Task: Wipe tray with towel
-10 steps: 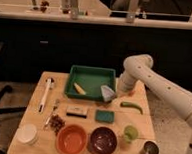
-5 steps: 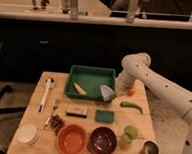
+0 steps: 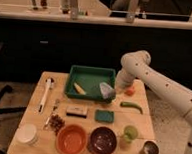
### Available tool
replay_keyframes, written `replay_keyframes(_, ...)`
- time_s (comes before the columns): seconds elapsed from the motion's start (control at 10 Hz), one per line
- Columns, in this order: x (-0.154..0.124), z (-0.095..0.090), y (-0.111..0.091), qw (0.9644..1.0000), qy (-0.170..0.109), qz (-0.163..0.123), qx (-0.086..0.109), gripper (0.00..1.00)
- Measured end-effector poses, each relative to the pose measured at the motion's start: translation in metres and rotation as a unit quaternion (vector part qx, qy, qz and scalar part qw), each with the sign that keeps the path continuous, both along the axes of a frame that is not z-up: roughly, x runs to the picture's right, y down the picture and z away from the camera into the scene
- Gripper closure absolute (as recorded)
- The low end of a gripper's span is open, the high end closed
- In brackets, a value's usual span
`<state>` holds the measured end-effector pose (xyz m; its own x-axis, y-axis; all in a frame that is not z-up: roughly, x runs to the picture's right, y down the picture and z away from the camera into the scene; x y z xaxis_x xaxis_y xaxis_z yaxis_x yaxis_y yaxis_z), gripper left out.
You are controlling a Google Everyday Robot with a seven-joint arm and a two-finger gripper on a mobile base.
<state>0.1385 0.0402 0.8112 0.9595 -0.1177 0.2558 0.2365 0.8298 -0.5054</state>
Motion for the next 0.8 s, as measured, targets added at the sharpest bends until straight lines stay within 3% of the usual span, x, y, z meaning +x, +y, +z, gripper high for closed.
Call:
replay_keyframes(0.4, -0.027, 0.008, -0.032, 0.9995, -0.018, -0.017, 0.021, 1.00)
replay_keyframes(0.8, -0.030, 0.055, -0.047, 0.9998, -0.014, -0.002, 0.012, 1.00)
